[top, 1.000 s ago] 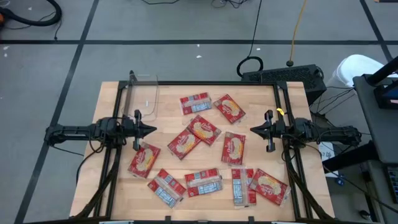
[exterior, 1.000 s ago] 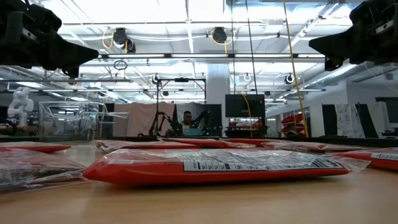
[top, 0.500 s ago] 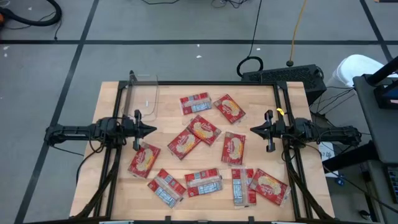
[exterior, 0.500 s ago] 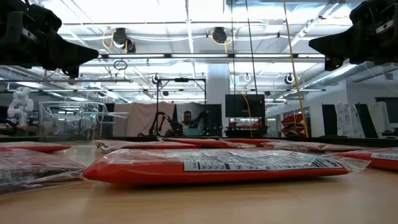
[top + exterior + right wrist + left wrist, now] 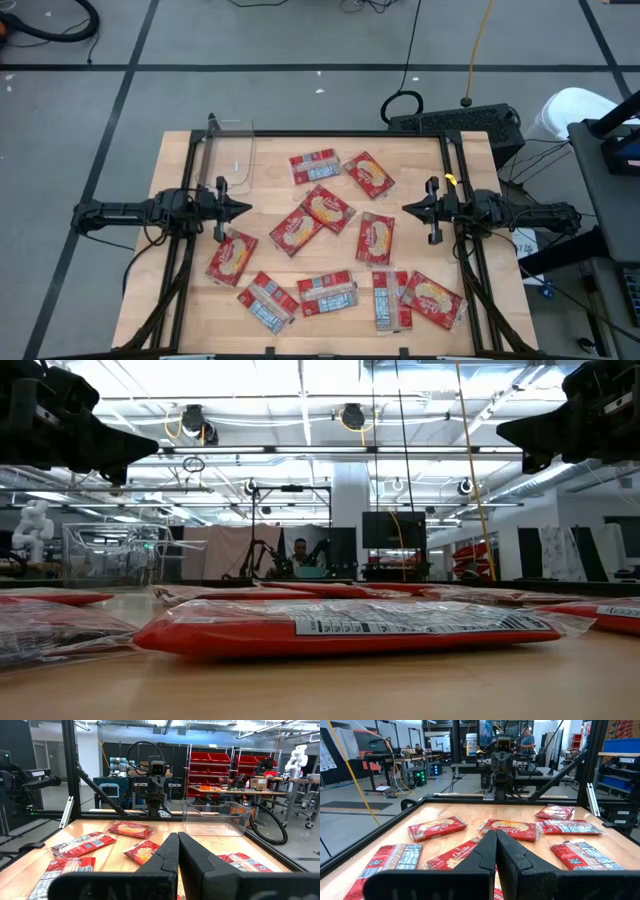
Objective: Sort popcorn bags into baskets
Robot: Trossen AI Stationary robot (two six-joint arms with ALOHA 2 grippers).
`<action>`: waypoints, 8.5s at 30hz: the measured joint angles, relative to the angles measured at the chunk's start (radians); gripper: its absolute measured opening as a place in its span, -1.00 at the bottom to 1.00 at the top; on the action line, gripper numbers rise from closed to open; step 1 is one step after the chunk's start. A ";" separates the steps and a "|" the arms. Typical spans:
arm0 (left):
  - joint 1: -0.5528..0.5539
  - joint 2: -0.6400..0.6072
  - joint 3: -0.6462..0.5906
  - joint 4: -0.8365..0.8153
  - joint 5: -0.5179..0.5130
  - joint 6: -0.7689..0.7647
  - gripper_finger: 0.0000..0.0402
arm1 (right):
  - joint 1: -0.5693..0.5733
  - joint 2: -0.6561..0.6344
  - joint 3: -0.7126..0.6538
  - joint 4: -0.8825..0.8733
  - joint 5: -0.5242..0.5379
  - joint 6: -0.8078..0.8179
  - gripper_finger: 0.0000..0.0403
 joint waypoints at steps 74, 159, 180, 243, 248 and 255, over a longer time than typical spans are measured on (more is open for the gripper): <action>0.002 0.000 0.002 0.091 -0.017 -0.105 -0.96 | -0.197 1.106 0.761 -0.495 0.233 0.029 -1.00; 0.074 1.268 0.642 0.379 -0.226 0.106 -0.96 | -0.234 1.340 0.472 -0.199 0.392 -0.467 -0.23; 0.107 1.285 0.642 0.397 -0.219 0.107 -0.96 | -0.400 1.535 0.470 0.145 0.229 -0.759 -0.77; 0.199 1.381 0.642 0.525 -0.209 0.095 -0.43 | -0.471 1.732 0.653 0.378 0.140 -0.612 -1.00; 0.222 1.381 0.642 0.522 -0.209 0.091 -0.43 | -0.462 1.681 0.654 0.341 0.141 -0.599 -1.00; 0.249 1.423 0.642 0.565 -0.130 0.127 -0.37 | -0.425 1.602 0.654 0.293 0.135 -0.541 -1.00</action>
